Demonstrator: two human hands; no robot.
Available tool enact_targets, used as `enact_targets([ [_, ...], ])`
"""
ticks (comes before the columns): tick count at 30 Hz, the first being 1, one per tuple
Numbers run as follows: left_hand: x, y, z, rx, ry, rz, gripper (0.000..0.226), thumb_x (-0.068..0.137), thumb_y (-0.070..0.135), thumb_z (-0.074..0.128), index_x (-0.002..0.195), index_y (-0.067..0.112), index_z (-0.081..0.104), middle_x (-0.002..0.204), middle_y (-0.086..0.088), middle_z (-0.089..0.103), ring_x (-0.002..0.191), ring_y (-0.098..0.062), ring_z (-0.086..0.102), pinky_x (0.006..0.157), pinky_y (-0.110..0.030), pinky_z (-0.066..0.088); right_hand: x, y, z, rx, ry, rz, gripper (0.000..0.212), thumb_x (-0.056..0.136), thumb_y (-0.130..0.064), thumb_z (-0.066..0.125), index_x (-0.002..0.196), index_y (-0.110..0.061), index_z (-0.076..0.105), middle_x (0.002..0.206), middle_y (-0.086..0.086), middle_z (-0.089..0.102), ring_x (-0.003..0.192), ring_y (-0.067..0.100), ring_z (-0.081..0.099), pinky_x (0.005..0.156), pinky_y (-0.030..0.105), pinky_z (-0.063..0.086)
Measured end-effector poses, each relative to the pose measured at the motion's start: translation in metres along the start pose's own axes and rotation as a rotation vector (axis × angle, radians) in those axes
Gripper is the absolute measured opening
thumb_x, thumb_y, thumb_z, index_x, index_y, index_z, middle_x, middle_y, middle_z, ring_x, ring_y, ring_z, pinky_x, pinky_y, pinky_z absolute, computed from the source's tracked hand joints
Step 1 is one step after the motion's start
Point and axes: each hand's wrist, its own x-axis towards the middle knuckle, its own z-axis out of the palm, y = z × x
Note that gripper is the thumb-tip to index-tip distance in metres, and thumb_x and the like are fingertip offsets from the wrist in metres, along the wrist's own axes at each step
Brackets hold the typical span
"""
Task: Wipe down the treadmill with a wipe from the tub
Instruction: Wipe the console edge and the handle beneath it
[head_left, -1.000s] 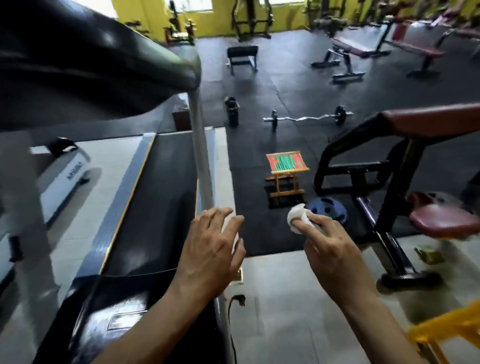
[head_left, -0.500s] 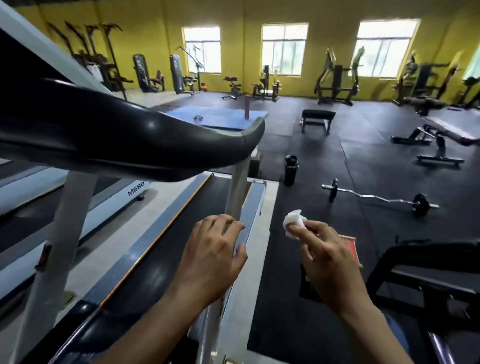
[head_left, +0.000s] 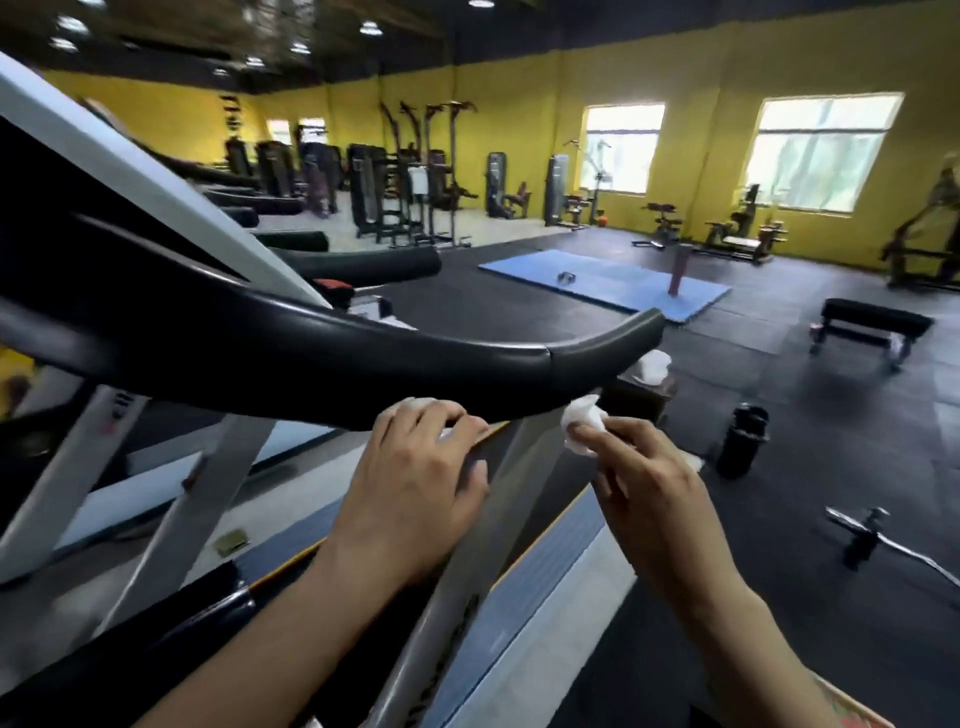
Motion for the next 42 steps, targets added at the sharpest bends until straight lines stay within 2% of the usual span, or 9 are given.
enact_targets([
  [7,0.049,0.014,-0.004,0.279,0.009,-0.176,0.04,0.091,0.036,0.05,0.12,0.017,0.069,0.121,-0.003,0.064,0.122,-0.029,0.055,0.112,-0.042,0.034,0.116,0.053,0.027,0.257,0.0,-0.255,0.052,0.083,0.002,0.064,0.126,-0.028,0.069,0.122,0.001,0.062,0.107,0.024,0.063,0.088,0.034,0.053],
  [13,0.092,-0.001,-0.013,0.487,0.066,-0.316,0.039,0.092,0.035,0.051,0.121,0.016,0.068,0.123,-0.004,0.063,0.124,-0.028,0.052,0.117,-0.043,0.032,0.22,0.032,0.074,0.413,0.009,-0.537,0.047,0.084,0.002,0.067,0.122,-0.026,0.07,0.121,0.002,0.062,0.104,0.03,0.065,0.077,0.042,0.057],
  [17,0.118,-0.018,-0.013,0.585,0.057,-0.392,0.039,0.091,0.036,0.053,0.121,0.018,0.069,0.121,-0.001,0.065,0.122,-0.025,0.052,0.117,-0.04,0.03,0.27,0.009,0.102,0.492,-0.028,-0.69,0.044,0.084,-0.003,0.068,0.119,-0.029,0.072,0.118,-0.001,0.065,0.099,0.027,0.067,0.079,0.031,0.055],
  [21,0.136,-0.029,-0.016,0.634,0.02,-0.498,0.039,0.092,0.038,0.05,0.119,0.018,0.069,0.119,0.0,0.065,0.121,-0.025,0.052,0.115,-0.041,0.031,0.304,-0.007,0.12,0.56,-0.088,-0.806,0.045,0.082,-0.001,0.07,0.118,-0.028,0.073,0.116,-0.001,0.067,0.097,0.022,0.067,0.077,0.013,0.037],
  [26,0.146,-0.047,-0.023,0.74,0.026,-0.665,0.041,0.091,0.042,0.048,0.12,0.021,0.069,0.119,0.001,0.065,0.119,-0.024,0.053,0.112,-0.039,0.032,0.353,-0.041,0.157,0.666,-0.226,-0.998,0.041,0.087,-0.006,0.07,0.12,-0.03,0.072,0.114,-0.001,0.066,0.098,0.026,0.067,0.078,0.039,0.057],
  [34,0.179,-0.094,-0.034,0.964,-0.049,-1.04,0.05,0.087,0.045,0.041,0.12,0.02,0.069,0.122,-0.005,0.065,0.115,-0.03,0.059,0.102,-0.044,0.044,0.417,-0.118,0.217,0.956,-0.381,-1.164,0.042,0.089,-0.01,0.068,0.125,-0.033,0.07,0.113,-0.004,0.065,0.102,0.018,0.064,0.083,0.027,0.048],
  [38,0.189,-0.122,-0.05,1.025,-0.068,-1.153,0.06,0.088,0.043,0.04,0.141,0.02,0.056,0.145,-0.01,0.055,0.131,-0.032,0.054,0.111,-0.046,0.041,0.432,-0.162,0.242,1.149,-0.406,-1.175,0.043,0.088,-0.012,0.067,0.125,-0.033,0.069,0.108,-0.006,0.062,0.095,0.011,0.063,0.088,0.021,0.05],
  [40,0.189,-0.133,-0.056,1.03,-0.118,-1.218,0.066,0.092,0.045,0.039,0.155,0.025,0.039,0.161,-0.007,0.038,0.145,-0.031,0.039,0.12,-0.044,0.03,0.439,-0.19,0.246,1.263,-0.425,-1.095,0.043,0.087,-0.005,0.066,0.124,-0.027,0.071,0.109,-0.003,0.065,0.095,0.011,0.062,0.085,0.004,0.04],
  [42,0.185,-0.141,-0.058,1.008,-0.155,-1.261,0.069,0.097,0.049,0.034,0.162,0.031,0.018,0.169,0.0,0.016,0.155,-0.026,0.02,0.125,-0.041,0.017,0.442,-0.22,0.248,1.345,-0.442,-1.033,0.045,0.087,-0.001,0.063,0.124,-0.023,0.072,0.115,-0.001,0.068,0.1,0.012,0.063,0.087,0.006,0.04],
])
